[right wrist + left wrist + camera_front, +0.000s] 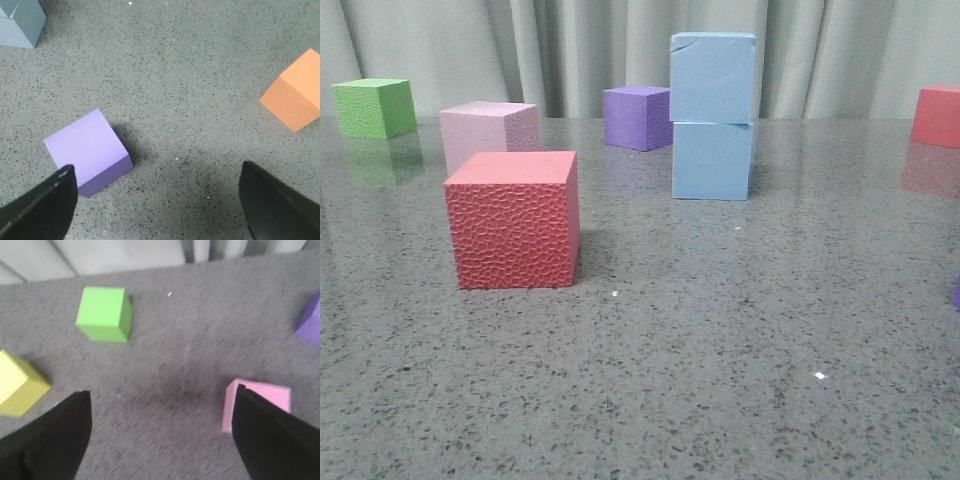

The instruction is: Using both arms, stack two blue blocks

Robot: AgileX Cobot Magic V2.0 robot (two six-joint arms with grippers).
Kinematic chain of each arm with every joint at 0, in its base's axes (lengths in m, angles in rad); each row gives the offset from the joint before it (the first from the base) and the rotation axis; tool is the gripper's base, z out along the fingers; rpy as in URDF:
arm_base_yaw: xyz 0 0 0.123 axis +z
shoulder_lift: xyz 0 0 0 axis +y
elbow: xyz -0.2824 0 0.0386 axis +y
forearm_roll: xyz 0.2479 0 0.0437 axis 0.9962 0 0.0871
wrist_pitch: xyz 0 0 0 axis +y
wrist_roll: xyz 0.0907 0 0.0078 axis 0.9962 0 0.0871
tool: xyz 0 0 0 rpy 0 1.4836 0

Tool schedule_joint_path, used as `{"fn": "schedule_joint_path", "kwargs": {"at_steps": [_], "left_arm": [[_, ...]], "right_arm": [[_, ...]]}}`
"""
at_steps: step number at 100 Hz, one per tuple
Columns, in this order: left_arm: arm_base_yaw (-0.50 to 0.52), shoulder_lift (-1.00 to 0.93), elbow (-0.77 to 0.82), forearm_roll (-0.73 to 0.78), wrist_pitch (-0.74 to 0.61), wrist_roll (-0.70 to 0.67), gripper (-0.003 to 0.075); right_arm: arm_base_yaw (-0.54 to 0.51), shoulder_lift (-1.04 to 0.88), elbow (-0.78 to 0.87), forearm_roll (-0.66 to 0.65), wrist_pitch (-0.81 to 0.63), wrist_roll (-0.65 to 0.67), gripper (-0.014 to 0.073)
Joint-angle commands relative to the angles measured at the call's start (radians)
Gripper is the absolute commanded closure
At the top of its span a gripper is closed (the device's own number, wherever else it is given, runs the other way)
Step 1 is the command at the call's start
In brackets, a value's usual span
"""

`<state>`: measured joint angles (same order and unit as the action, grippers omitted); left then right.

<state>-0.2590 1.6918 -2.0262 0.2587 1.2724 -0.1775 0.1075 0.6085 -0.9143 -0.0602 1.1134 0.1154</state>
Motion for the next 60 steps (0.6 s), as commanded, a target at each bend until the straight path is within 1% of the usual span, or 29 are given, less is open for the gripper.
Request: {"fn": "schedule_joint_path", "kwargs": {"at_steps": [1, 14, 28, 60], "left_arm": [[0.002, -0.114, 0.068, 0.056, 0.004, -0.006, 0.0165], [0.002, -0.214, 0.186, 0.058, -0.031, -0.029, 0.0165], [0.002, -0.363, 0.352, 0.058, -0.094, -0.067, 0.0165], [0.002, -0.735, 0.783, 0.052, -0.193, -0.170, 0.0165]], "right_arm": [[-0.009, 0.002, -0.023, -0.009, -0.053, -0.005, -0.0053], [-0.009, 0.002, -0.023, -0.009, -0.053, -0.005, -0.0053], [-0.009, 0.002, -0.023, -0.009, -0.053, -0.005, -0.0053], [-0.009, 0.002, -0.023, -0.009, -0.053, -0.005, -0.0053]]}}
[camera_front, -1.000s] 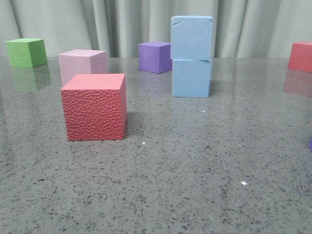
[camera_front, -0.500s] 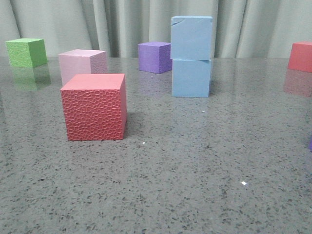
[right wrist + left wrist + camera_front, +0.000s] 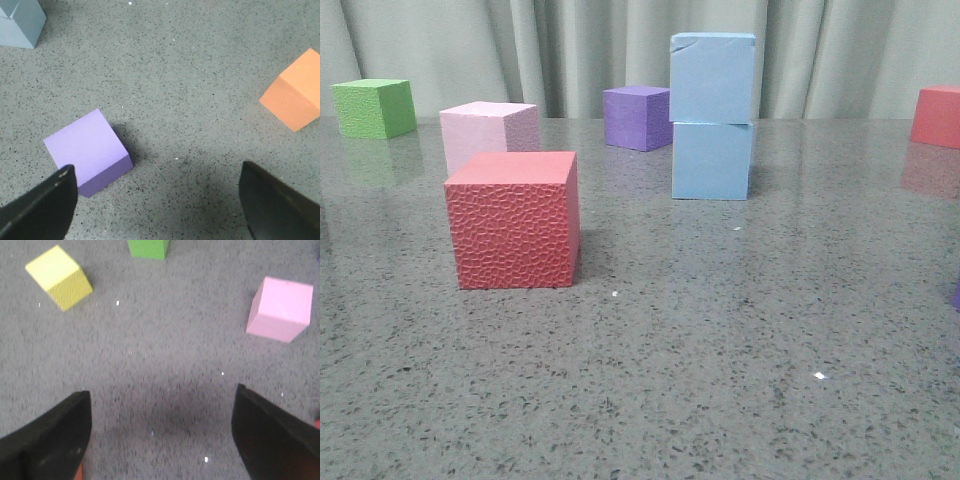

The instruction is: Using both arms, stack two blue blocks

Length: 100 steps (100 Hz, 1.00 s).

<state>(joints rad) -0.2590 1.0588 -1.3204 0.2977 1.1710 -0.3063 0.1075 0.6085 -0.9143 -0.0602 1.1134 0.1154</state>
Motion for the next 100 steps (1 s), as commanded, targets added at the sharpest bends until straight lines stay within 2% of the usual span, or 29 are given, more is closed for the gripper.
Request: {"fn": "schedule_joint_path", "kwargs": {"at_steps": [1, 27, 47, 66, 100], "left_arm": [[0.002, -0.117, 0.096, 0.011, -0.095, -0.043, 0.0165], [0.002, -0.368, 0.394, 0.000, -0.142, -0.101, 0.0165], [0.002, -0.512, 0.540, -0.022, -0.171, -0.114, 0.0165], [0.002, -0.584, 0.605, -0.065, -0.219, -0.116, 0.0165], [0.002, -0.586, 0.604, -0.067, -0.220, -0.116, 0.0165]], "right_arm": [[-0.009, 0.002, -0.023, -0.009, -0.053, -0.005, -0.0053], [-0.009, 0.002, -0.023, -0.009, -0.053, -0.005, -0.0053], [-0.009, 0.002, -0.023, -0.009, -0.053, -0.005, -0.0053], [-0.009, 0.002, -0.023, -0.006, -0.052, -0.005, -0.0053], [-0.009, 0.001, 0.055, 0.007, -0.081, -0.005, -0.0053]]}}
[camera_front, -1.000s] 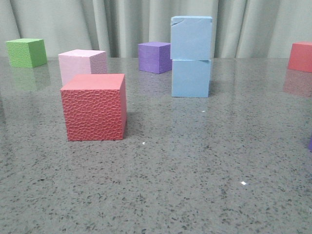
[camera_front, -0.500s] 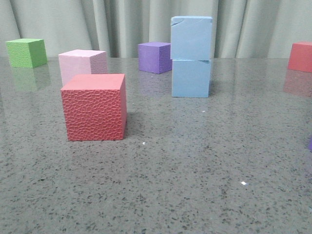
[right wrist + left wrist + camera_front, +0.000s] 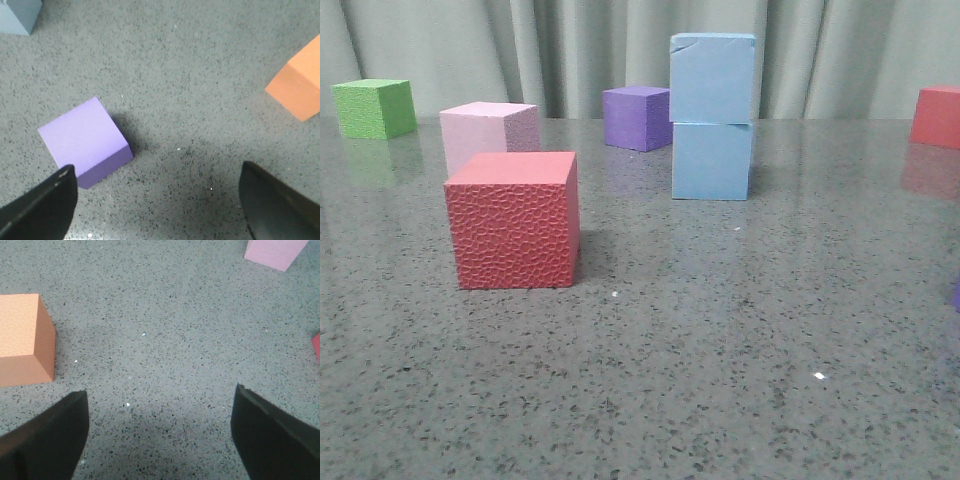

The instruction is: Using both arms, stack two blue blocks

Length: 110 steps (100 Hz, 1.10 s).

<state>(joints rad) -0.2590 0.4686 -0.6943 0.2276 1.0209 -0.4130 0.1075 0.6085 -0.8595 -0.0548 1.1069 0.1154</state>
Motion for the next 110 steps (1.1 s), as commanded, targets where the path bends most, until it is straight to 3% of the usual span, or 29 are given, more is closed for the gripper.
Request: {"fn": "schedule_joint_path", "kwargs": {"at_steps": [1, 38, 50, 76, 81, 110], "left_arm": [[0.002, 0.004, -0.022, 0.003, -0.070, -0.009, 0.0165], [0.002, 0.004, -0.022, 0.007, -0.070, -0.009, 0.0182], [0.002, 0.004, -0.022, 0.007, -0.070, -0.009, 0.0305], [0.002, 0.004, -0.022, 0.007, -0.070, -0.009, 0.0738], [0.002, 0.004, -0.022, 0.007, -0.070, -0.009, 0.0738], [0.002, 0.004, -0.022, 0.007, -0.070, -0.009, 0.0739]], "right_arm": [[-0.009, 0.001, 0.005, 0.002, -0.077, -0.005, -0.0053], [-0.009, 0.001, 0.017, 0.015, -0.110, -0.005, -0.0017], [-0.009, 0.001, 0.017, 0.015, -0.110, -0.005, 0.0139], [-0.009, 0.001, 0.017, 0.015, -0.090, -0.005, 0.0614], [-0.009, 0.001, 0.017, 0.015, -0.085, -0.005, 0.0669], [-0.009, 0.001, 0.017, 0.015, -0.080, -0.005, 0.0662]]}}
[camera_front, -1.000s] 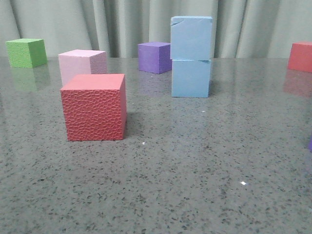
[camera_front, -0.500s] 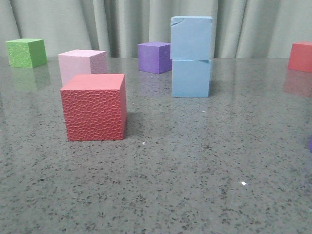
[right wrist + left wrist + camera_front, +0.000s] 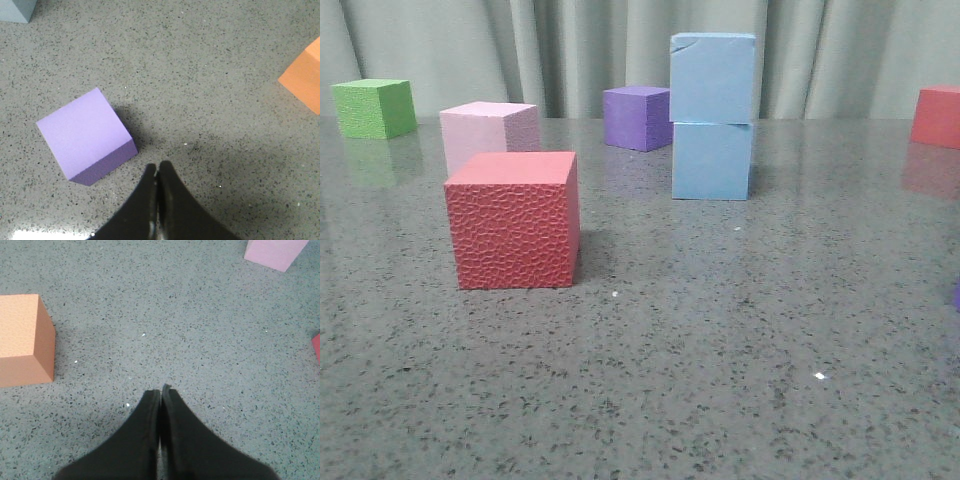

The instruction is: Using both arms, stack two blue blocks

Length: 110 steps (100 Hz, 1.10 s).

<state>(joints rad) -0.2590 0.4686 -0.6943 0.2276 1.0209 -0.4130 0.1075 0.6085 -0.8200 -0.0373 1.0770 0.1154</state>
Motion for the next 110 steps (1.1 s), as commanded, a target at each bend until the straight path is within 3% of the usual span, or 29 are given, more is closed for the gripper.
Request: {"fn": "schedule_joint_path", "kwargs": {"at_steps": [1, 97, 110], "left_arm": [[0.002, 0.004, -0.022, 0.007, -0.070, -0.009, 0.0739], [0.002, 0.004, -0.022, 0.007, -0.068, -0.009, 0.0739], [0.002, 0.000, -0.005, 0.026, -0.164, -0.009, 0.0739]], "right_arm": [[-0.009, 0.001, -0.022, -0.002, -0.050, -0.005, 0.0662], [-0.009, 0.001, -0.022, -0.002, -0.051, -0.005, 0.0662], [-0.009, 0.001, -0.022, -0.002, -0.051, -0.005, 0.0662]]}}
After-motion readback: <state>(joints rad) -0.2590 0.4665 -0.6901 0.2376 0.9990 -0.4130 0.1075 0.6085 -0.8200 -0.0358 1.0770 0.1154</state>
